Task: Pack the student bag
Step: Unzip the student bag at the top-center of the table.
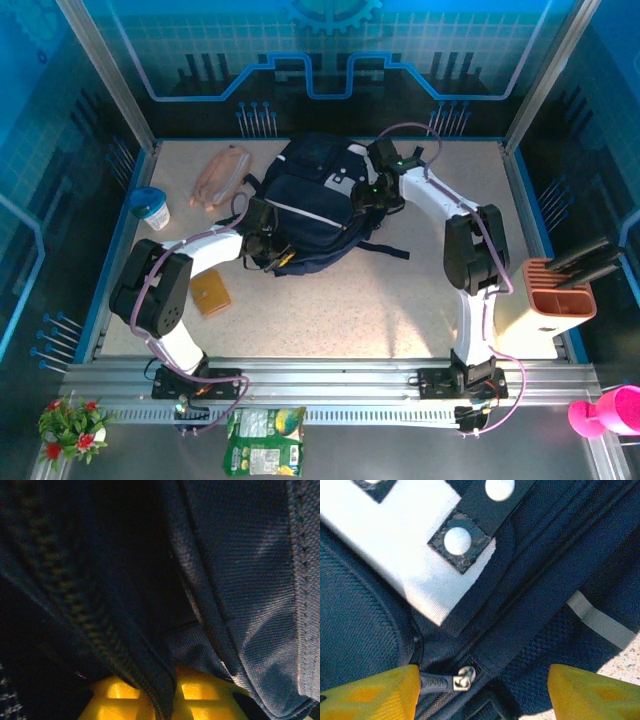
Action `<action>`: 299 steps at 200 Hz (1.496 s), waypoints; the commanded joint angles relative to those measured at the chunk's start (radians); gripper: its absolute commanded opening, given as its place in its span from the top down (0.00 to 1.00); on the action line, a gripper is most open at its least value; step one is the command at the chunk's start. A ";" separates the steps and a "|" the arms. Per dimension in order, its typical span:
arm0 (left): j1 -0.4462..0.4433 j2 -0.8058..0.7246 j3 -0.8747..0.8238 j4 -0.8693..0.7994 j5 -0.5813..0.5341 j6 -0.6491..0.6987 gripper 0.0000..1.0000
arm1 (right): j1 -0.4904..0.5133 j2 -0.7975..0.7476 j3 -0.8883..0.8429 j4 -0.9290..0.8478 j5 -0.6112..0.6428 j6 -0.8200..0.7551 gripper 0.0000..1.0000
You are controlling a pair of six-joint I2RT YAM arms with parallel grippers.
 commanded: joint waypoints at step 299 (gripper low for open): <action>-0.006 0.013 -0.008 -0.012 0.007 0.012 0.87 | 0.015 -0.073 -0.164 0.000 -0.233 0.024 0.84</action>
